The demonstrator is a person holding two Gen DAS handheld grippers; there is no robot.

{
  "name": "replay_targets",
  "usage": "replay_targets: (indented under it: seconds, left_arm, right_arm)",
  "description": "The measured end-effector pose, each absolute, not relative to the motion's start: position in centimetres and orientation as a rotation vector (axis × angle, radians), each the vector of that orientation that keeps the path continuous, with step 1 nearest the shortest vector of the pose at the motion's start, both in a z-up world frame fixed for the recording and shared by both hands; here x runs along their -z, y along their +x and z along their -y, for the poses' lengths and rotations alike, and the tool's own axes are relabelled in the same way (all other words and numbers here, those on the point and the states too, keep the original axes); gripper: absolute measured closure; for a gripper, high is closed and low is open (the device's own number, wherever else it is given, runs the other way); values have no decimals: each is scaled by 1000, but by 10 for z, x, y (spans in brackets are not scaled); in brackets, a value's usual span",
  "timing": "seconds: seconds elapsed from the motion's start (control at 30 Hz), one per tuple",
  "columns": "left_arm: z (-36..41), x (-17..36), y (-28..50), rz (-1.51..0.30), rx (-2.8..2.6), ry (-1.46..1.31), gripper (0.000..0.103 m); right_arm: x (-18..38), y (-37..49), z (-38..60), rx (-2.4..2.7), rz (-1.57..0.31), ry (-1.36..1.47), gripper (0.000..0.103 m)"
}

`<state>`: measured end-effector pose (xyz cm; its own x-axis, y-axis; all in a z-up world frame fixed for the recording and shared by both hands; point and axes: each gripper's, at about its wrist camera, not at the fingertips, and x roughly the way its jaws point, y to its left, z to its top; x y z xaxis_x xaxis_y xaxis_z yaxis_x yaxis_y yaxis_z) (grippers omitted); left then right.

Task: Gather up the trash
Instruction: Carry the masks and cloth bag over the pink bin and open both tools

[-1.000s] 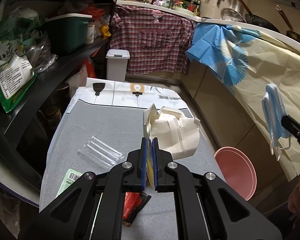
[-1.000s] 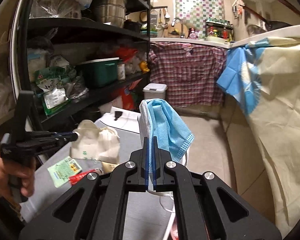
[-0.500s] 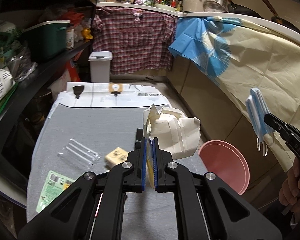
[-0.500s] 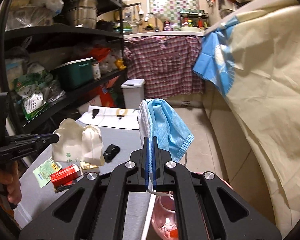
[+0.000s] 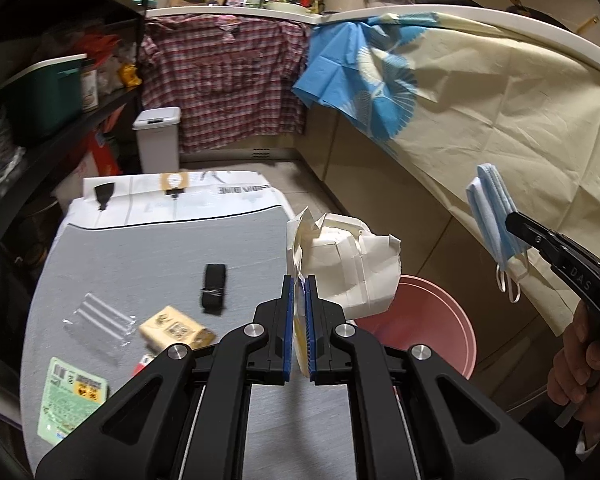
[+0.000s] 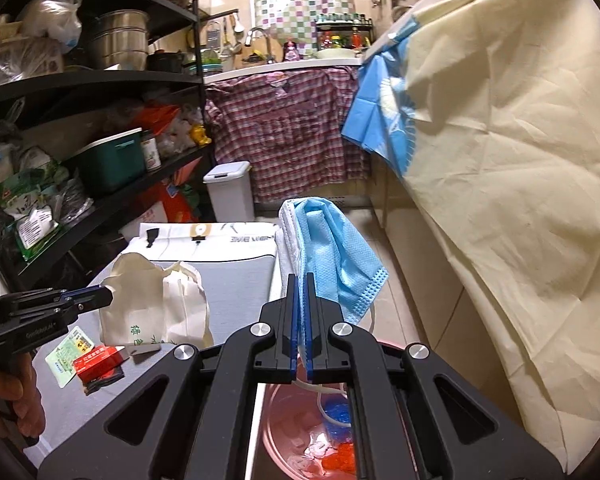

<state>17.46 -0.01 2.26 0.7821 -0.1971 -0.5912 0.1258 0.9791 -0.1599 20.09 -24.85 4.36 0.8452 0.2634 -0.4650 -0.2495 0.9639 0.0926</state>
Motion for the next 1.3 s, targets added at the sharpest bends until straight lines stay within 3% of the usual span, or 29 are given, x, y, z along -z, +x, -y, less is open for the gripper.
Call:
replay_targets:
  seconds: [1.3]
  left_arm:
    - [120, 22, 221, -739, 360, -12, 98]
  right_arm:
    - [-12, 231, 291, -139, -636, 27, 98]
